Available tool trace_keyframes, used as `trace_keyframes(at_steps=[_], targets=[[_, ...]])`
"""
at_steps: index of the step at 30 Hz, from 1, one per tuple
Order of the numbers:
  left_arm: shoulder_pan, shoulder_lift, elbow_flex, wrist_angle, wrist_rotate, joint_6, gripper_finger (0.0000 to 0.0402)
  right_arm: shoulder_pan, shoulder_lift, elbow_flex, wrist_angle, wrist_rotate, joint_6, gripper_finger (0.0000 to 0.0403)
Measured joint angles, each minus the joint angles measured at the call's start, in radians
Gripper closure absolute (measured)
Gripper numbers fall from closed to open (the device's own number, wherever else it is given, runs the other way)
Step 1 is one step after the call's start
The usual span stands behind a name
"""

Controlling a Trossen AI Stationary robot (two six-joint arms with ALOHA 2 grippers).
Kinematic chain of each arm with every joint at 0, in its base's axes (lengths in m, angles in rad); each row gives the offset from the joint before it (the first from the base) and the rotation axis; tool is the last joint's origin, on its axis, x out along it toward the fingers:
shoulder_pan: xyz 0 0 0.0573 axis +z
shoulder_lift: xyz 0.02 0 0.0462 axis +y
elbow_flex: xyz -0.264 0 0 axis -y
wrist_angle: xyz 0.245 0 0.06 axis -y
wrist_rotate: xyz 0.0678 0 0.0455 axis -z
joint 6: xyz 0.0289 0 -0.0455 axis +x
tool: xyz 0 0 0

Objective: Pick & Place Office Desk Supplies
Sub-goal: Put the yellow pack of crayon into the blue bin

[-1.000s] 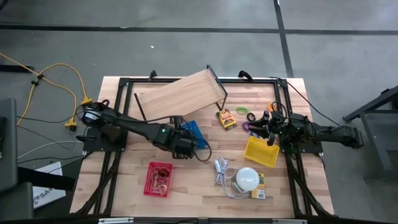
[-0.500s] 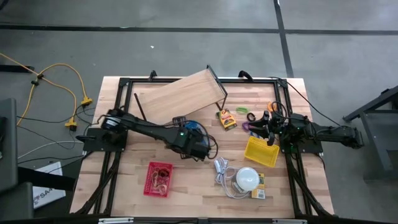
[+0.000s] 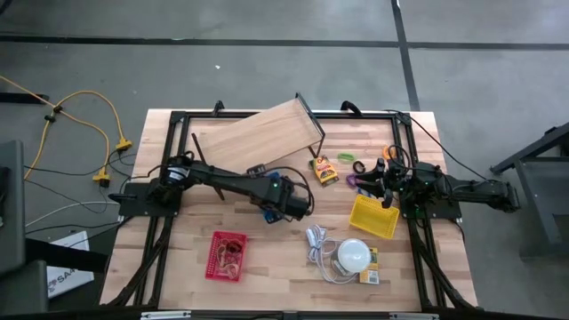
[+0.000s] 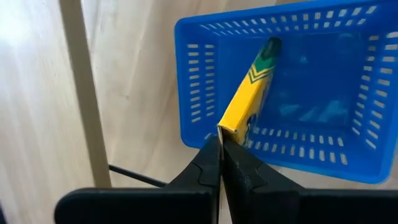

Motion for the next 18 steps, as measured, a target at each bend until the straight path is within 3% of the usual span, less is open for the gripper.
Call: trace_keyframes(at_steps=[12,18], targets=[[-0.001,0.004,0.005,0.047,0.009,0.066,0.0396,0.0,0.0,0.0,0.0,0.0,0.0,0.0253],[-0.001,0.004,0.006,0.124,0.102,0.102,0.0394,0.0,0.0,0.0,0.0,0.0,0.0,0.0253]])
